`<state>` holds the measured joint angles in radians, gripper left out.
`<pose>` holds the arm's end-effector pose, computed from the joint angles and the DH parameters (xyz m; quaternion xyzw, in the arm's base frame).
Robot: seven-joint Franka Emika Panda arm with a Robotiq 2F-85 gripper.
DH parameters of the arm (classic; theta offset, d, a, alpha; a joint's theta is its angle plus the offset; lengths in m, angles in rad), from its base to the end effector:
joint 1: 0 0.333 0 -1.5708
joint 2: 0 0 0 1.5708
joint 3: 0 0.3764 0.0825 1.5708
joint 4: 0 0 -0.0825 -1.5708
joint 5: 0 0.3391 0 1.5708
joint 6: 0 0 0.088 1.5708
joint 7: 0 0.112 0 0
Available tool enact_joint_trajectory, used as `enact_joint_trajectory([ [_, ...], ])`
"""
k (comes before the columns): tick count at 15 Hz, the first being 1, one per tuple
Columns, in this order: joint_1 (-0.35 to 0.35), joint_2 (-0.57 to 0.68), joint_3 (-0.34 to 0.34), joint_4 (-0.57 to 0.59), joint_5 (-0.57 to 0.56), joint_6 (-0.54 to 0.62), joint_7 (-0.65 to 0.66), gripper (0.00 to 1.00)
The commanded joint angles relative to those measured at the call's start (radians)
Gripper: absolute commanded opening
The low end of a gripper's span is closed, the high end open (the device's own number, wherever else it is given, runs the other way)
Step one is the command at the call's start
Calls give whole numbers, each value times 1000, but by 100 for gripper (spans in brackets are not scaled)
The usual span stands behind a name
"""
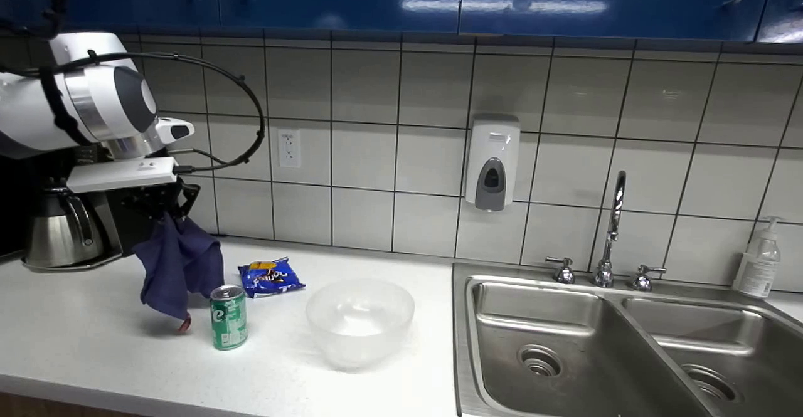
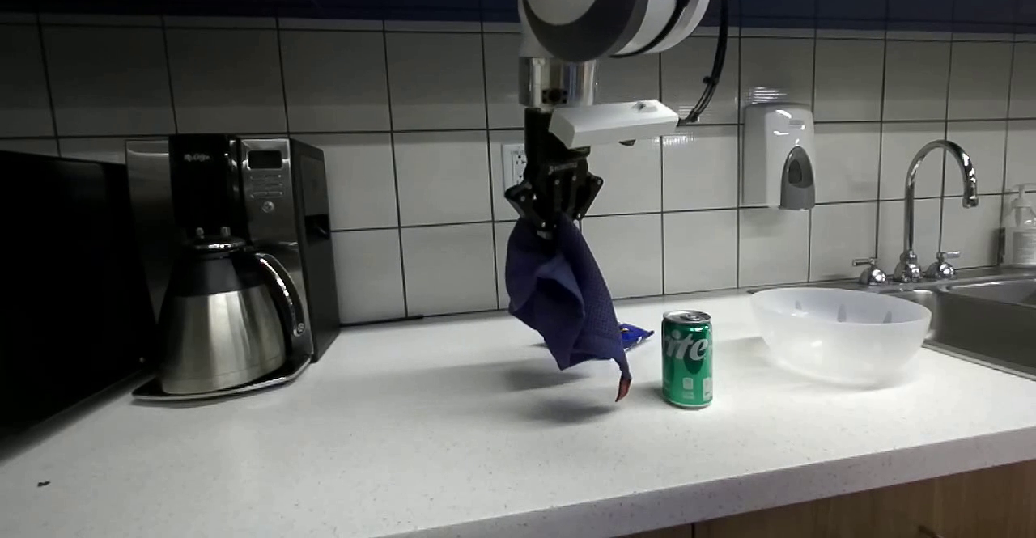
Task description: Remove the towel from the bowl
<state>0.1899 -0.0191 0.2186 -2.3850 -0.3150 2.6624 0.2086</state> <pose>0.4441 0.2016 0.4440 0.9591 0.2241 0.1671 0.0455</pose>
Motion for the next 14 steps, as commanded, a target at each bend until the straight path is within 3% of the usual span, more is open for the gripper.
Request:
enact_joint_trajectory([
  [1,21,13,9,-14,91,-49,-25,2],
  [12,36,120,-33,-64,51,-62,40,2],
  [13,37,119,-38,-64,55,-75,35,32],
  [14,36,118,-41,-63,61,-82,24,32],
])
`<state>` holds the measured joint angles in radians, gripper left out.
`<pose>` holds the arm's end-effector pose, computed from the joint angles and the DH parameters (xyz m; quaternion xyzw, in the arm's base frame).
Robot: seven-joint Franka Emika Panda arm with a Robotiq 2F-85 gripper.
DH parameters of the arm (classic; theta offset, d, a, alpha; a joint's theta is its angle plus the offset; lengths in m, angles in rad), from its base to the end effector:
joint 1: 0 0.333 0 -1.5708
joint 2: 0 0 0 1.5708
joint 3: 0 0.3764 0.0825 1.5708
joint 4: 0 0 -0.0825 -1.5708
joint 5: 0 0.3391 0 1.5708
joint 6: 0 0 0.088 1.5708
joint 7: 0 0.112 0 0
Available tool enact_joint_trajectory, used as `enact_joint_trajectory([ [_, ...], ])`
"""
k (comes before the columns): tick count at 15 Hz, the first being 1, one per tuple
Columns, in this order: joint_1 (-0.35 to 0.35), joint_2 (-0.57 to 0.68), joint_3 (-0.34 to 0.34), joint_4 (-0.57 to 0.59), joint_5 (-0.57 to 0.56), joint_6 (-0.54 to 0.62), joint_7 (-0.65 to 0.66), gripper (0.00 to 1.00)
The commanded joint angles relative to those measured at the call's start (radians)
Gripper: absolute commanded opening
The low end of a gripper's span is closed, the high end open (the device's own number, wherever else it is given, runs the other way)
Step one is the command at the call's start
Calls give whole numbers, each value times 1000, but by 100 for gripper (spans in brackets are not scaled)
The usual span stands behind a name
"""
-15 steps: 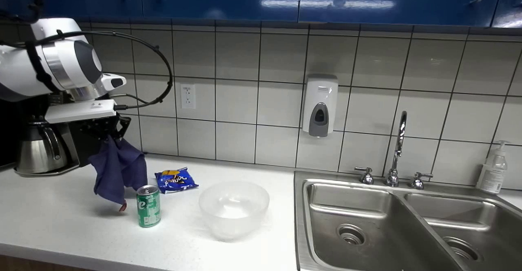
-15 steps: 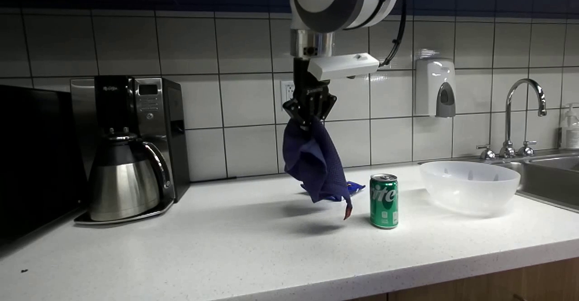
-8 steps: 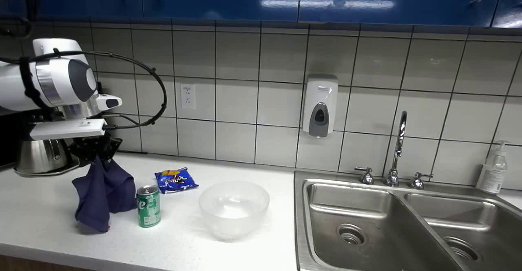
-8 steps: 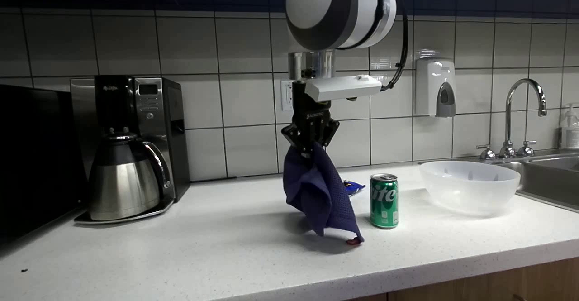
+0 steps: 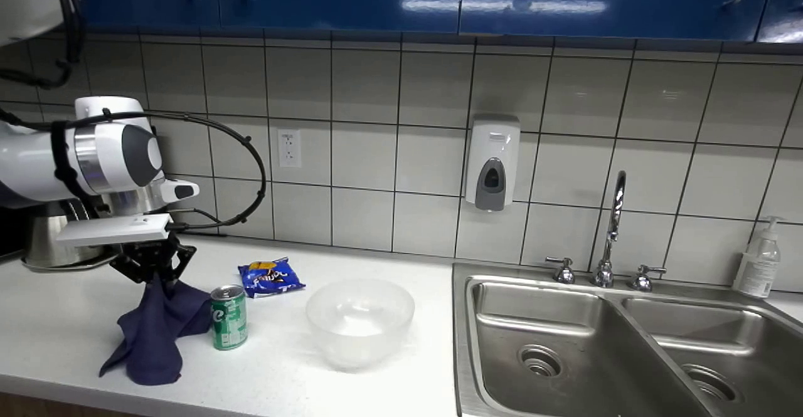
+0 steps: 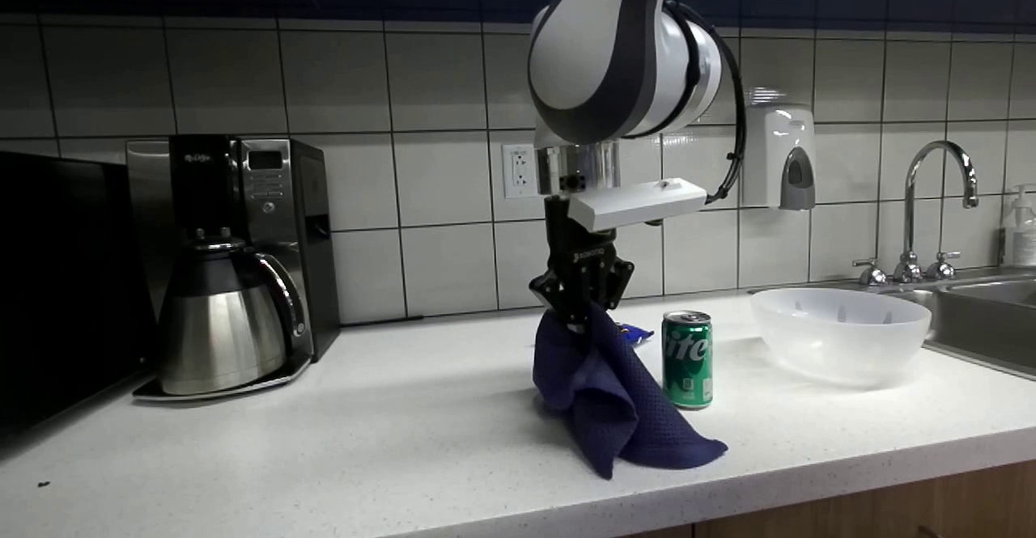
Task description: Remove the towel from the bowl
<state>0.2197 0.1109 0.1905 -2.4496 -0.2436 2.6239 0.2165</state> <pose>0.4322 0.1924 0.3543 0.9782 0.1982 0.0483 0.0402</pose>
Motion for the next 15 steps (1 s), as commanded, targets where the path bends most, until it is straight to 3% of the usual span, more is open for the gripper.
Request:
enact_joint_trajectory([
  [1,4,-17,-14,3,-1,-53,2,38],
  [9,9,-149,4,-23,24,-204,-32,98],
  [15,24,-308,34,-52,91,-369,-114,100],
])
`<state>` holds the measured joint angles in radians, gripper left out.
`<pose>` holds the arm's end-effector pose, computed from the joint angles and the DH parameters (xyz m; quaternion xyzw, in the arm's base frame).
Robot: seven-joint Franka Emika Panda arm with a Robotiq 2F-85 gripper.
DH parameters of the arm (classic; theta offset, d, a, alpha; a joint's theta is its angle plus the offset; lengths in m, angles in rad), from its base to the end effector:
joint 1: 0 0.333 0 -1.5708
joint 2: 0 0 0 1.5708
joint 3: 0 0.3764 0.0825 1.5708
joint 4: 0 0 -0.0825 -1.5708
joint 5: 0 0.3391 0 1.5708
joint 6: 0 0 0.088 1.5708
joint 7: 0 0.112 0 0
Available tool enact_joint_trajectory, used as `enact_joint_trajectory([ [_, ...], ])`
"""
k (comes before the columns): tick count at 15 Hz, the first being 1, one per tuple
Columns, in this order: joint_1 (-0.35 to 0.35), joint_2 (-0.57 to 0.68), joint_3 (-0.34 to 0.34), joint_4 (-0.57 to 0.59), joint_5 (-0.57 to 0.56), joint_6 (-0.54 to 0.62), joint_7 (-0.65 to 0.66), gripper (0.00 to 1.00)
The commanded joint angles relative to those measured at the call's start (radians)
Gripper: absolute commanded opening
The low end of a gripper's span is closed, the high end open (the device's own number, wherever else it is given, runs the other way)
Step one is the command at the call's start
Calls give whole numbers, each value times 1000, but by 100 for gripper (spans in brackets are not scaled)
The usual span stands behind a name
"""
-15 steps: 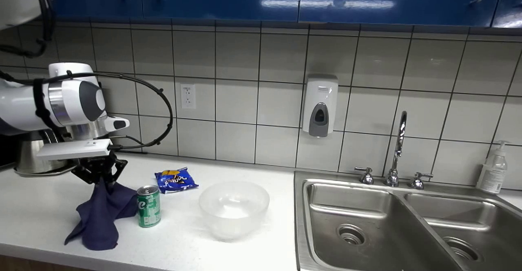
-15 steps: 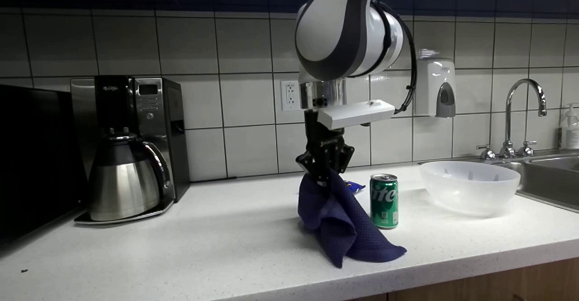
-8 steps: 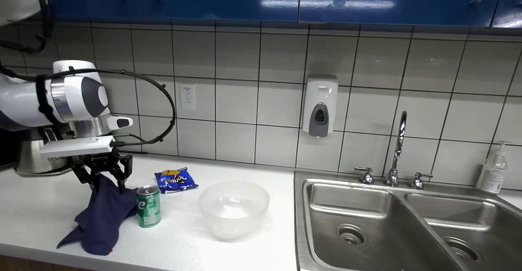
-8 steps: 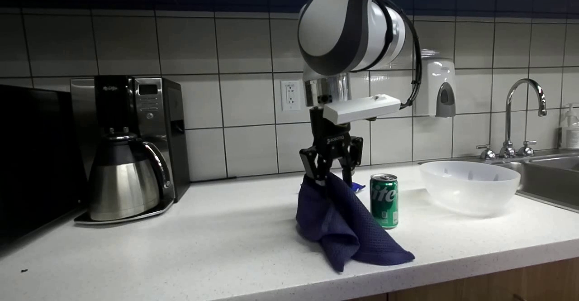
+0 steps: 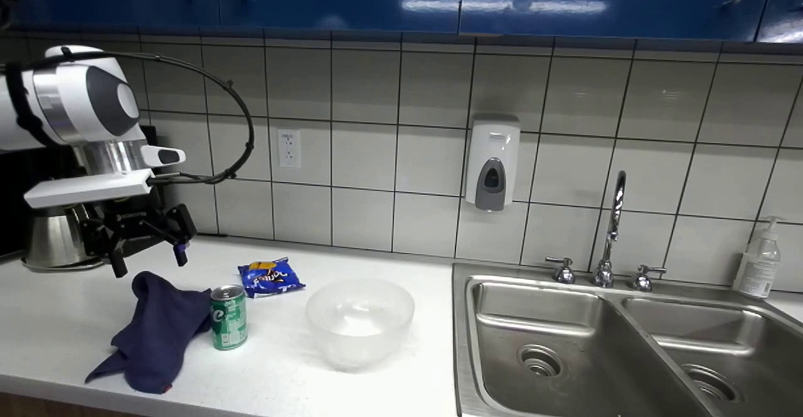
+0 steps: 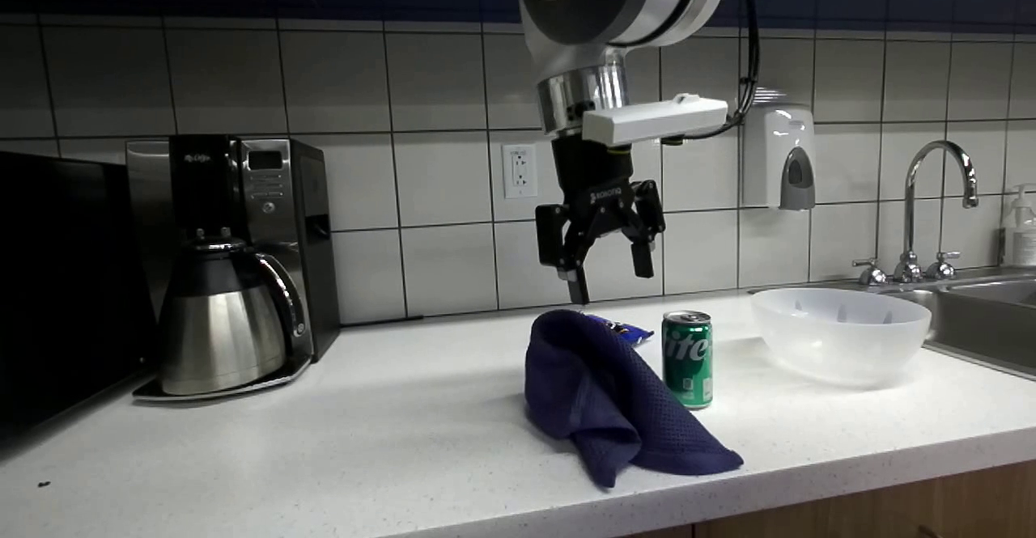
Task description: Remove the towel from the bowl
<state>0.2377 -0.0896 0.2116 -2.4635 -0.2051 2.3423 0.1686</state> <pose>0.3869 0.1836 0.4133 0.9741 0.2104 0.0082 0.0829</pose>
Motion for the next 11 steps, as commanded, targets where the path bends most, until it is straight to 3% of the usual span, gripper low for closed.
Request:
enact_joint_trajectory([
  [1,8,-129,13,-39,67,-121,-78,100],
  [8,-3,-248,14,-57,81,-292,-50,100],
  [9,-3,-196,19,-35,69,-245,-53,100],
  [11,-3,-216,19,-41,69,-269,-53,100],
])
